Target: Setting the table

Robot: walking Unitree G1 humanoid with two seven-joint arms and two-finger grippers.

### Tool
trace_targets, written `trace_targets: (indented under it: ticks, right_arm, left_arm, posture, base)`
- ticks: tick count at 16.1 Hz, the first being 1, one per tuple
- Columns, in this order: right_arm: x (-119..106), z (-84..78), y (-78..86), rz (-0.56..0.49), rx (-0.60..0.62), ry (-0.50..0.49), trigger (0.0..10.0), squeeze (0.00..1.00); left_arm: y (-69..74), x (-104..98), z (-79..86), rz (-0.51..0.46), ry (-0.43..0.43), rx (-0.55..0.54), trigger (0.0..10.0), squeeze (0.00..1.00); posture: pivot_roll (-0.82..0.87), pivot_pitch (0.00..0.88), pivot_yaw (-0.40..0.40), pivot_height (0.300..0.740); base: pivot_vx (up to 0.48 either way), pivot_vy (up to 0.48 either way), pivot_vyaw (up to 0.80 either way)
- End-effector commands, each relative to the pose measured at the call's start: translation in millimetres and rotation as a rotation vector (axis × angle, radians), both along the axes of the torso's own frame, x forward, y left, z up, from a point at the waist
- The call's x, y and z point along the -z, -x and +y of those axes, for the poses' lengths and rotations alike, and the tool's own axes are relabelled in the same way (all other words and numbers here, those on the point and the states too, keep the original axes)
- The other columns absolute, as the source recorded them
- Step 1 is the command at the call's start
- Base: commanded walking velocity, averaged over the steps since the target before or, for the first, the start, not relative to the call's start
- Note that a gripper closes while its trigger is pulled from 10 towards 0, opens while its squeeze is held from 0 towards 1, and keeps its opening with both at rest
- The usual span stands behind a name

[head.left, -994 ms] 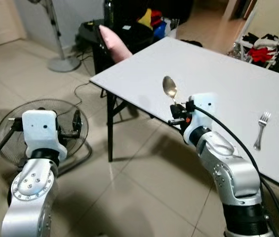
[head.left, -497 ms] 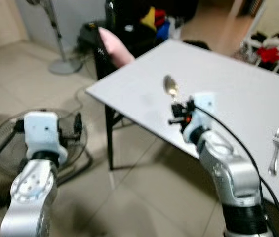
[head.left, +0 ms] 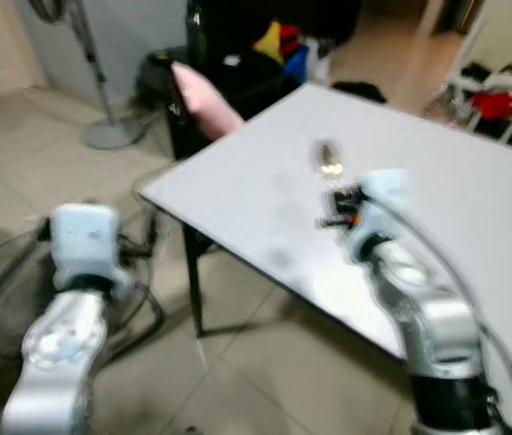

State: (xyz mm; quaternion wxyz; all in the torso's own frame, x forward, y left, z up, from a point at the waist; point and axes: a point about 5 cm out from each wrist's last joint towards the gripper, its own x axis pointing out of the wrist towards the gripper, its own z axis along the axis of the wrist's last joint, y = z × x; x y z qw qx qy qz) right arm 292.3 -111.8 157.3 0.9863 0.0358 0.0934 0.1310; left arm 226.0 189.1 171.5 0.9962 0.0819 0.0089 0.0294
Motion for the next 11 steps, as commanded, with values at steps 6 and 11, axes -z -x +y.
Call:
trace_targets:
  ticks: [6,11]
  right_arm:
    - [4.0,-15.6,-1.2,0.053,0.097,0.025,10.0,0.0]
    - [8.3,-19.1,2.2,0.114,0.143,-0.006,10.0,0.0]
  left_arm:
    - [-4.3,5.1,-9.9,0.029,-0.007,0.045,10.0,0.0]
    - [-10.4,7.2,-5.7,0.054,-0.032,0.046,10.0,0.0]
  posture:
    - [-0.08,0.012,0.009,0.74]
    - [-0.08,0.009,0.023,0.74]
  base:
    - [0.175,0.0,-0.13]
    - [0.0,0.384,-0.77]
